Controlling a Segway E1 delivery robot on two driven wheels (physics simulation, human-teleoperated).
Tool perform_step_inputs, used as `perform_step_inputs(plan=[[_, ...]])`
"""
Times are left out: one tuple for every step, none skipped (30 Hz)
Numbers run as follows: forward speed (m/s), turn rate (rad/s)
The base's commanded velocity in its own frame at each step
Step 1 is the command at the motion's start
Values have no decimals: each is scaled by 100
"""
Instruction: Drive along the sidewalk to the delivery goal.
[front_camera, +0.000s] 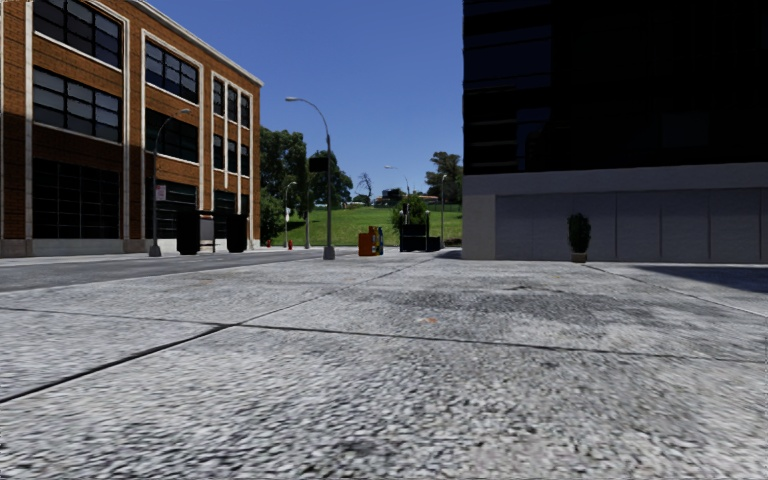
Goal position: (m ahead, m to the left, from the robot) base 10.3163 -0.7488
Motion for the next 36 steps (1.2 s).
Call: perform_step_inputs(plan=[[200, 0], [200, 0], [200, 0], [200, 0], [200, 0], [200, 0], [200, 0], [200, 0], [200, 0], [200, 0], [200, 0], [200, 0], [200, 0], [200, 0], [200, 0], [200, 0], [200, 0], [200, 0], [200, 0], [200, 0], [200, 0], [200, 0], [200, 0], [200, 0], [200, 0], [200, 0], [200, 0], [200, 0], [200, 0], [200, 0], [200, 0], [200, 0], [200, 0], [200, 0], [200, 0], [200, 0]])
